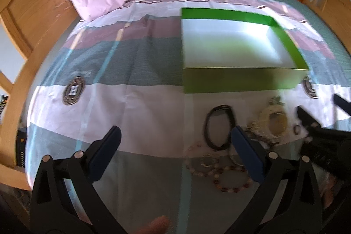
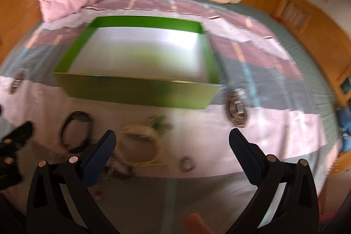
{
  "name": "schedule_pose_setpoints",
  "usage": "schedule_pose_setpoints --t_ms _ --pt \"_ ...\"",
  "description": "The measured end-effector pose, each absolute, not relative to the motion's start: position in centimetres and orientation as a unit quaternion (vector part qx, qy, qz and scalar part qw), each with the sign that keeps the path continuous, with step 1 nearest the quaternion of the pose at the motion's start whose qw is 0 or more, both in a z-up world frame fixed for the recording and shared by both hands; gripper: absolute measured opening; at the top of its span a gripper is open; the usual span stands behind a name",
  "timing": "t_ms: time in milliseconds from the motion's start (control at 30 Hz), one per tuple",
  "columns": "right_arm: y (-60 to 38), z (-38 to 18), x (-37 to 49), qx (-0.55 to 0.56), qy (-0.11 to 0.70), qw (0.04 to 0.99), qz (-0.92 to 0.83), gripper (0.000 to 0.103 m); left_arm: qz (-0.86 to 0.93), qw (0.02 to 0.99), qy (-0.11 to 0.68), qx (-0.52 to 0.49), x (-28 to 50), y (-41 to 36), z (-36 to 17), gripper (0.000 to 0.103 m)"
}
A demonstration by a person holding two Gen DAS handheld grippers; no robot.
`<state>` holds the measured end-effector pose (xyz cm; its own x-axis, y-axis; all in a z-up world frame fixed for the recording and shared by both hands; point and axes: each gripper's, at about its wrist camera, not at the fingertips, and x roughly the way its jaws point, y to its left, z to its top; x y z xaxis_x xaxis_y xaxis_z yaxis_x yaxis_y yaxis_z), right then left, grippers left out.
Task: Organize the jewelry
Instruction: 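Grasp the white watch with the right tool while the left tool grasps the black watch band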
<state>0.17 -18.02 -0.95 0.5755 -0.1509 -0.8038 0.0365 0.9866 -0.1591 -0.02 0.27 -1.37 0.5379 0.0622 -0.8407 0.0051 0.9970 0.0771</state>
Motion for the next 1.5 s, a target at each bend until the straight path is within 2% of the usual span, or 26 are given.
schedule_pose_setpoints --t_ms 167,200,267,333,500,567,600,633,700,767,800,833,1067,1100,1133,1200,1333,1467,1500 --pt "-19.2 -1.5 0.6 -0.033 0.479 0.876 -0.045 0.102 0.021 0.871 0.49 0.02 0.2 1.4 -1.4 0.1" --pt "-19.2 -1.6 0.7 -0.029 0.483 0.874 -0.04 0.102 0.017 0.872 0.489 0.015 0.2 1.4 -1.4 0.096" --pt "-19.0 -1.8 0.7 -0.033 0.487 0.872 -0.028 0.101 0.008 0.872 0.489 0.007 0.1 1.5 -1.3 0.093" --pt "-18.6 -1.9 0.7 -0.036 0.49 0.871 -0.015 0.097 0.005 0.87 0.493 0.003 0.0 1.5 -1.4 0.093" --pt "-17.8 -3.3 1.1 -0.032 0.517 0.855 0.013 0.096 0.004 0.854 0.52 0.004 0.5 1.3 -2.4 0.093" --pt "-17.3 -4.1 0.9 -0.028 0.536 0.843 0.027 0.085 0.019 0.848 0.529 0.001 1.0 2.1 -2.7 0.093" --pt "-17.1 -4.5 0.9 -0.03 0.542 0.839 0.03 0.075 0.026 0.845 0.533 -0.003 1.3 2.6 -2.8 0.093" --pt "-16.8 -4.9 0.9 -0.039 0.55 0.834 0.03 0.061 0.034 0.842 0.538 -0.007 1.5 3.2 -2.9 0.093" --pt "-16.6 -5.7 0.9 -0.051 0.56 0.826 0.024 0.045 0.04 0.839 0.542 -0.016 1.7 4.0 -3.0 0.093" --pt "-17.2 -6.0 0.9 -0.027 0.57 0.821 0.033 0.033 0.026 0.837 0.546 -0.031 1.7 4.2 -3.0 0.093" --pt "-17.4 -6.0 0.9 -0.013 0.572 0.82 0.038 0.023 0.017 0.835 0.548 -0.035 1.6 4.0 -3.1 0.093" --pt "-17.8 -5.9 0.9 0.0 0.574 0.818 0.039 0.019 0.006 0.834 0.551 -0.034 1.6 3.7 -3.2 0.093" --pt "-20.3 -4.7 1.5 0.015 0.546 0.838 -0.009 0.018 -0.029 0.818 0.572 -0.05 2.3 2.2 -4.8 0.093" --pt "-20.6 -4.7 1.7 0.018 0.546 0.837 -0.011 0.023 -0.029 0.818 0.572 -0.051 2.6 2.1 -4.9 0.093" --pt "-20.8 -4.6 1.8 0.02 0.547 0.837 -0.012 0.034 -0.028 0.818 0.572 -0.052 2.9 1.9 -5.1 0.093" --pt "-20.8 -4.7 1.8 0.026 0.546 0.837 -0.008 0.048 -0.028 0.818 0.573 -0.051 3.3 1.4 -5.5 0.093" --pt "-20.1 -5.4 2.2 0.001 0.541 0.841 -0.018 0.048 -0.023 0.807 0.587 -0.056 4.9 0.7 -7.4 0.092" --pt "-20.9 -7.5 3.7 0.023 0.567 0.823 -0.022 0.048 -0.017 0.792 0.608 -0.05 6.2 -0.1 -9.5 0.069" --pt "-21.0 -8.1 4.0 0.029 0.575 0.817 -0.02 0.047 -0.012 0.792 0.609 -0.043 6.3 -0.2 -9.7 0.066"
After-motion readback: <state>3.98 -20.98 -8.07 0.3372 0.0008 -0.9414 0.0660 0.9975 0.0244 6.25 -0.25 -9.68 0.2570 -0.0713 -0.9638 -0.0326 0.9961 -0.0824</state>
